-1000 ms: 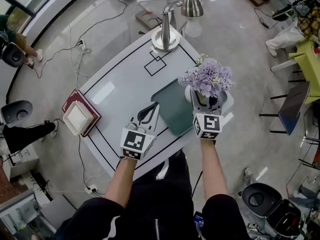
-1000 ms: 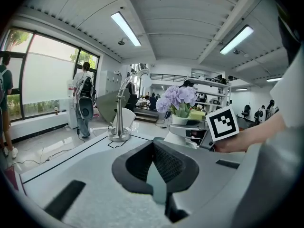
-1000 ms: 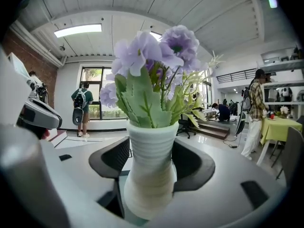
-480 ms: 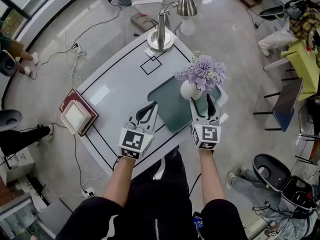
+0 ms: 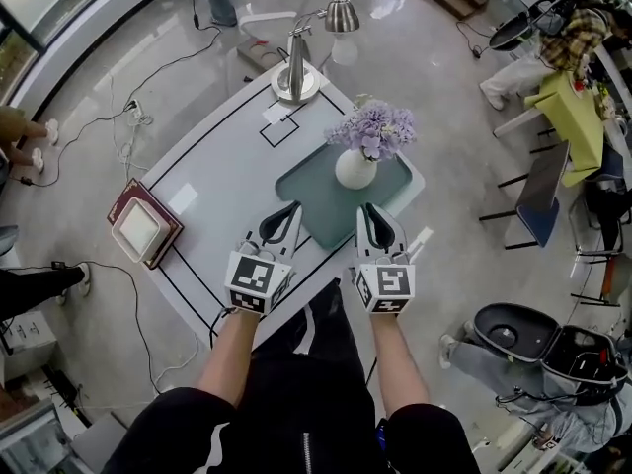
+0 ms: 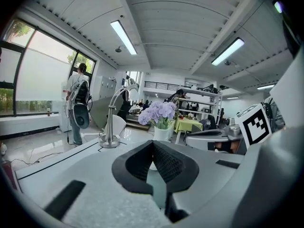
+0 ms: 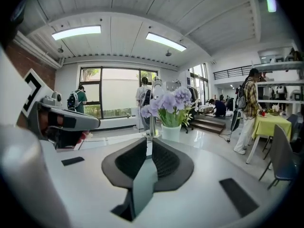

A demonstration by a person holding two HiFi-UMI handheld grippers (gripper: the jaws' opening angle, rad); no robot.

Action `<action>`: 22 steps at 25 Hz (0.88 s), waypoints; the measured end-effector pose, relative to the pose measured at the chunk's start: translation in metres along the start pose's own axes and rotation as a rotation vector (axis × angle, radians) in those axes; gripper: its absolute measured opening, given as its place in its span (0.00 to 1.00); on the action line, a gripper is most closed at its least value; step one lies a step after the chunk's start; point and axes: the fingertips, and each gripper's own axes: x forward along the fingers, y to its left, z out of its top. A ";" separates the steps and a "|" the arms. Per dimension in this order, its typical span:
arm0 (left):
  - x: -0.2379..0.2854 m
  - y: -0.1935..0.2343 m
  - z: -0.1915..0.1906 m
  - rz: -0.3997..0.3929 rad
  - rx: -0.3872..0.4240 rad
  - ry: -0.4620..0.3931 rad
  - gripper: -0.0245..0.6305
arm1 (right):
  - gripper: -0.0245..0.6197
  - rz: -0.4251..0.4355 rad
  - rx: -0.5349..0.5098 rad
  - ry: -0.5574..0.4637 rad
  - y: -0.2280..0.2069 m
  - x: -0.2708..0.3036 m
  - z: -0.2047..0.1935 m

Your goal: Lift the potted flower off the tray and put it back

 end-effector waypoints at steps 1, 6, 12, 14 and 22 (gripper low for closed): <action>-0.003 -0.003 0.001 -0.004 -0.001 -0.004 0.04 | 0.09 0.002 0.010 -0.009 0.006 -0.006 0.005; -0.017 -0.020 0.009 -0.027 0.008 -0.020 0.04 | 0.05 0.004 0.050 -0.017 0.031 -0.031 0.017; -0.030 -0.038 0.013 -0.054 0.034 -0.024 0.04 | 0.05 -0.003 0.105 0.001 0.041 -0.050 0.014; -0.034 -0.040 0.012 -0.056 0.035 -0.024 0.04 | 0.05 -0.007 0.102 0.003 0.044 -0.054 0.014; -0.042 -0.049 0.011 -0.073 0.047 -0.033 0.04 | 0.05 -0.013 0.100 -0.013 0.051 -0.066 0.018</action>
